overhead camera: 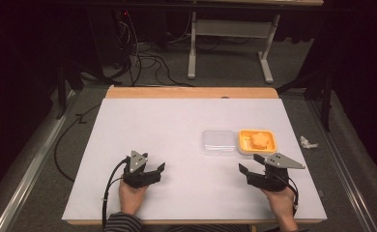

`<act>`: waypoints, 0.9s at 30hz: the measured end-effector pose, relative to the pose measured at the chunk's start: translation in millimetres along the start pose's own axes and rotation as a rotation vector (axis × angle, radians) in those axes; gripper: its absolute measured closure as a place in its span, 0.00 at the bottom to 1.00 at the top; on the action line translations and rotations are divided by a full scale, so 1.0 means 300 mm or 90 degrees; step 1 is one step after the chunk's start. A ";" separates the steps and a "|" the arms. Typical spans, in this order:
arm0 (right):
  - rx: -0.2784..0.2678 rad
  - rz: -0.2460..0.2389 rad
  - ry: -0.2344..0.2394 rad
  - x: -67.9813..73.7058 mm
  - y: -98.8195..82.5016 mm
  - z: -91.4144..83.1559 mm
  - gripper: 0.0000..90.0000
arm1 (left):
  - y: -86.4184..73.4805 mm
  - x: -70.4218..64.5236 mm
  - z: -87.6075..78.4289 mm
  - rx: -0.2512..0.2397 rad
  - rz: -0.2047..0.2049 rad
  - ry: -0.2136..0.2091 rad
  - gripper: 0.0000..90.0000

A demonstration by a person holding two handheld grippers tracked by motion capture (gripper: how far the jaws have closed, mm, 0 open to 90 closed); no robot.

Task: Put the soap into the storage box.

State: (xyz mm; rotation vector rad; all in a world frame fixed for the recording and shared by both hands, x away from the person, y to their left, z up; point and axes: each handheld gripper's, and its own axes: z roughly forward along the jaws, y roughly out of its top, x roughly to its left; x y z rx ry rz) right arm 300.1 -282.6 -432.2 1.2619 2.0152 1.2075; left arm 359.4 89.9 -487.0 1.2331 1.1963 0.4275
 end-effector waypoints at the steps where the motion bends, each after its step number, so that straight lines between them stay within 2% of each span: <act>1: 0.002 0.002 -0.001 0.000 -0.001 0.003 0.34 | 0.000 0.000 0.000 0.000 0.000 0.000 0.27; 9: 0.014 0.001 -0.002 0.002 -0.005 0.036 0.34 | 0.000 0.000 0.001 0.001 0.000 0.001 0.27; 16: 0.051 -0.011 -0.011 0.011 -0.014 0.091 0.35 | 0.000 0.001 0.001 0.001 -0.002 0.000 0.27; 20: 0.062 -0.007 -0.010 0.009 -0.017 0.106 0.35 | 0.000 0.001 0.002 0.001 -0.003 0.000 0.27; 24: 0.071 -0.011 -0.019 0.008 -0.020 0.126 0.35 | 0.001 0.000 0.001 0.002 -0.003 0.000 0.27; 27: 0.091 -0.018 -0.032 0.006 -0.025 0.147 0.35 | 0.000 0.001 0.000 0.001 -0.001 -0.001 0.27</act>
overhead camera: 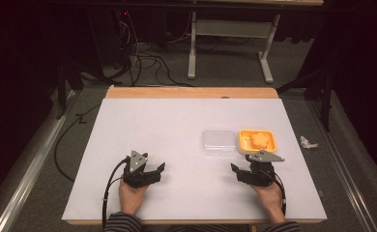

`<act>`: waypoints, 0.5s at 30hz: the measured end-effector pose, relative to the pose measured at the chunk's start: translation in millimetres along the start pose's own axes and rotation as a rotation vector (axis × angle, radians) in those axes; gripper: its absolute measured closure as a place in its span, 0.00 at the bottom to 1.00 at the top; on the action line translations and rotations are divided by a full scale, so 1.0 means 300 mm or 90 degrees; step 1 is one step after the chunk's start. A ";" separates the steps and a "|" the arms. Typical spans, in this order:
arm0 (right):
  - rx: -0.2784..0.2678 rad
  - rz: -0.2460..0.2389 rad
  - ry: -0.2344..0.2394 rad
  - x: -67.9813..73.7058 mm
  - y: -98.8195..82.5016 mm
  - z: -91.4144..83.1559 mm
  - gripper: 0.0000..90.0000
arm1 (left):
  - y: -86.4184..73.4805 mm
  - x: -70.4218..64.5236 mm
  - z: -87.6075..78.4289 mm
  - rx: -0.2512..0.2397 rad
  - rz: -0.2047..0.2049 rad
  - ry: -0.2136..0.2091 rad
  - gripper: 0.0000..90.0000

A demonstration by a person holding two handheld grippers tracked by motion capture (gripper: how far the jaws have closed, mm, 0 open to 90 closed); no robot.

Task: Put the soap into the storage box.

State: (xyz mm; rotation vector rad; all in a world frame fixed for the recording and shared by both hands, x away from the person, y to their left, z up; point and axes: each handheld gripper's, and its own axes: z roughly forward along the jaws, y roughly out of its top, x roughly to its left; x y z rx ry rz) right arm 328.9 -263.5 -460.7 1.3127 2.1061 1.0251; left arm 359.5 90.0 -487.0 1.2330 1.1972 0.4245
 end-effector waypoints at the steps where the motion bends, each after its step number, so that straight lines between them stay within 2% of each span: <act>1: 0.000 0.000 0.000 0.000 0.000 0.000 0.35 | 0.000 0.000 0.000 0.000 0.000 0.000 0.27; 15: 0.011 0.005 -0.009 -0.004 -0.001 0.038 0.35 | 0.000 -0.001 0.000 -0.001 0.000 -0.001 0.27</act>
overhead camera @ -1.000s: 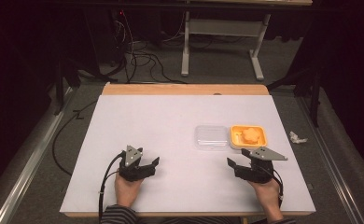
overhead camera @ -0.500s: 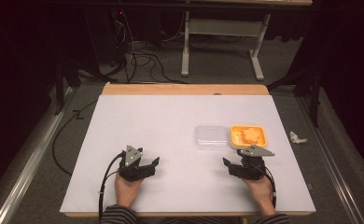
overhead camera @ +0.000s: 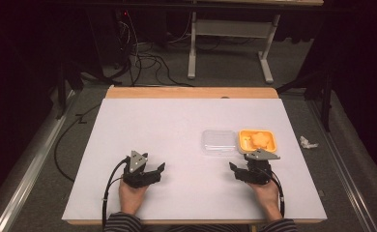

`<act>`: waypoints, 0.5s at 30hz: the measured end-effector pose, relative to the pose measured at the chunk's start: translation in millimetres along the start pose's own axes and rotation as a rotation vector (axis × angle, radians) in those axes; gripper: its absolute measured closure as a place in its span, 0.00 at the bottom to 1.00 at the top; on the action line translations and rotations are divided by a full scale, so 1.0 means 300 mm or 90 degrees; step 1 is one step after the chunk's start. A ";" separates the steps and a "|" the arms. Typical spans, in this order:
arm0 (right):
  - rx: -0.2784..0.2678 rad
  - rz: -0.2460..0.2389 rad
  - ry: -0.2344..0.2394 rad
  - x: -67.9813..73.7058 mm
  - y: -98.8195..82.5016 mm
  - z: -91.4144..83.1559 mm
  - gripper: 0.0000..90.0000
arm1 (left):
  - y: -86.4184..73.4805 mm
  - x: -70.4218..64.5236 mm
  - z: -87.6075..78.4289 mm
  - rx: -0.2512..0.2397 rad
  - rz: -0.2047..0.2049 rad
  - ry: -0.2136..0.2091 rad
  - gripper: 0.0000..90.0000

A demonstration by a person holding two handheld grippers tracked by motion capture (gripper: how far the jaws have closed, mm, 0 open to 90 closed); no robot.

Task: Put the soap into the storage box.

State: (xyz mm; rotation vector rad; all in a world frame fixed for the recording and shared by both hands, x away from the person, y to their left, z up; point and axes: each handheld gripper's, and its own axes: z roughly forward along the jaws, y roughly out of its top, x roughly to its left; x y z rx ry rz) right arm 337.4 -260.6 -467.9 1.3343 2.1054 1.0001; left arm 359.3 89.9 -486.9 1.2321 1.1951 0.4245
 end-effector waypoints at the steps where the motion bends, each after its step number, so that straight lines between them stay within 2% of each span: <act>1: -0.003 -0.001 -0.002 0.000 -0.001 0.003 0.35 | 0.000 0.000 0.000 -0.001 0.001 0.000 0.27; 15: -0.002 0.009 -0.019 -0.006 -0.025 0.021 0.35 | 0.000 0.000 0.000 -0.002 0.002 0.001 0.27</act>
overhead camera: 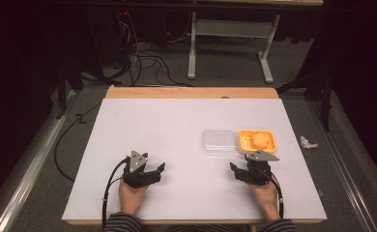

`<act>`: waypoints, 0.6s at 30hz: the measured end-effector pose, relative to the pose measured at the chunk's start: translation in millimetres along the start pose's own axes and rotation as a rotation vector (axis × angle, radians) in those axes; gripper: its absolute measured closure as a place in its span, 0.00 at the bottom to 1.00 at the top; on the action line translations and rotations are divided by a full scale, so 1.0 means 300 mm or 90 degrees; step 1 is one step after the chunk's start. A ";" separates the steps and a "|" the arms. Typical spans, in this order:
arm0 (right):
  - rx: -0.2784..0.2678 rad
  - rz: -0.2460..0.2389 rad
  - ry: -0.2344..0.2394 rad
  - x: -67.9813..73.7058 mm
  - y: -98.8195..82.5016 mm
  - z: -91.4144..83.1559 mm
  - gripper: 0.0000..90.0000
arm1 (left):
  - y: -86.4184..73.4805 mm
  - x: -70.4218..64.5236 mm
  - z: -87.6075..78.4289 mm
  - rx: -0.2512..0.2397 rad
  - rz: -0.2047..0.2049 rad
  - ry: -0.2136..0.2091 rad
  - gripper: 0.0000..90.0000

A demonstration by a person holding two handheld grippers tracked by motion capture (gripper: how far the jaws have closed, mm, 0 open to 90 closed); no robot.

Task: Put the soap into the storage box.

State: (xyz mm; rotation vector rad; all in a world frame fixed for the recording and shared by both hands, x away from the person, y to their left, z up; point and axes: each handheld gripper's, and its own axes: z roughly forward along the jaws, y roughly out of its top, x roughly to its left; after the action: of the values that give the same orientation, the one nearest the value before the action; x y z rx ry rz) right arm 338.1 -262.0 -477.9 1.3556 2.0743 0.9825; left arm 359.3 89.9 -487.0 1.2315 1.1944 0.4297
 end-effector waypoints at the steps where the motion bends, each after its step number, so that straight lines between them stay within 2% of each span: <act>1: -0.002 0.002 -0.001 0.000 -0.002 0.001 0.35 | 0.000 0.000 0.000 0.001 -0.002 0.000 0.27; 7: -0.025 0.013 -0.003 -0.004 -0.009 -0.009 0.35 | 0.000 -0.001 -0.001 0.000 -0.002 -0.001 0.27; 15: -0.015 0.000 -0.001 0.000 -0.008 -0.006 0.35 | 0.000 -0.001 -0.001 -0.001 -0.003 -0.002 0.27; 18: -0.015 0.004 0.000 -0.002 -0.008 -0.003 0.35 | 0.000 -0.002 -0.001 -0.002 -0.005 -0.001 0.27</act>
State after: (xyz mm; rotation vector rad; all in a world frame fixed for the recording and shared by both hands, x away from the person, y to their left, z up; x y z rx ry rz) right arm 336.4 -263.5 -479.3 1.3518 2.0531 1.0063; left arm 358.9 89.7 -486.7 1.2242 1.1968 0.4251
